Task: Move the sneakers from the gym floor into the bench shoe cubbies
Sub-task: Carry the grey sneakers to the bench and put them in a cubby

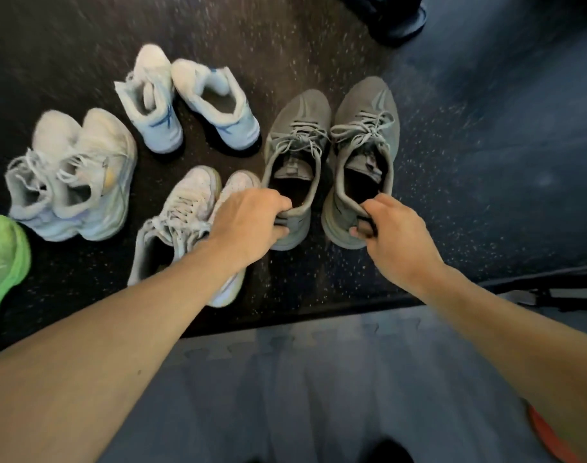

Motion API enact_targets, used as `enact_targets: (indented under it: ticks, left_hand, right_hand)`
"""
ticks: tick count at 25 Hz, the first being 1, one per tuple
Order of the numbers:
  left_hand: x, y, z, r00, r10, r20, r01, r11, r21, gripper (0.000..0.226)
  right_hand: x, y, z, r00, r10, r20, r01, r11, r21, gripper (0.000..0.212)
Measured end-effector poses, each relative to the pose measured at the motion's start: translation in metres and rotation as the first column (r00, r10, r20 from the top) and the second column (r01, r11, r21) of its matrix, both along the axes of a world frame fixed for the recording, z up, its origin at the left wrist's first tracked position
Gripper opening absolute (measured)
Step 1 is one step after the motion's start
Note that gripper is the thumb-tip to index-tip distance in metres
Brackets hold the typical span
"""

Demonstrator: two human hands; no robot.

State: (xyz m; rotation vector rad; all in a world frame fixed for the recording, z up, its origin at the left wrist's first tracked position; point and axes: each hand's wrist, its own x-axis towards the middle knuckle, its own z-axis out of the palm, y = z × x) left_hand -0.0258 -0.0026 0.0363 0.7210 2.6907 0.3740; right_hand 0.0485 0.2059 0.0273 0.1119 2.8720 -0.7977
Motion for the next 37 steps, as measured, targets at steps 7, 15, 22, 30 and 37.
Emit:
enact_targets:
  ticks: [7, 15, 22, 30, 37]
  left_hand:
    - [-0.073, 0.012, 0.231, 0.978, -0.010, -0.208, 0.024, 0.997, 0.068, 0.033]
    - [-0.110, 0.022, 0.524, 0.886, 0.042, -0.461, 0.028, 0.989, 0.144, 0.020]
    - [-0.089, 0.017, 0.771, 0.794, 0.073, -0.603, 0.025, 0.988, 0.153, 0.023]
    - [-0.017, -0.011, 0.970, 0.679, 0.068, -0.731, 0.072, 0.985, 0.159, 0.031]
    - [0.065, -0.044, 1.038, 0.635, 0.071, -0.769, 0.079, 0.985, 0.156, 0.028]
  right_hand:
    - [-0.066, 0.027, 0.220, 0.975, 0.016, -0.221, -0.020, 1.000, -0.015, 0.011]
    - [-0.115, 0.049, 0.508, 0.884, 0.084, -0.459, -0.027, 0.991, 0.129, 0.013]
    - [-0.091, 0.054, 0.753, 0.777, 0.187, -0.601, -0.050, 0.970, 0.238, 0.017]
    - [-0.020, 0.029, 0.957, 0.656, 0.214, -0.724, 0.035, 0.950, 0.312, 0.011]
    - [0.066, -0.004, 1.016, 0.631, 0.217, -0.745, 0.053, 0.946, 0.321, 0.010]
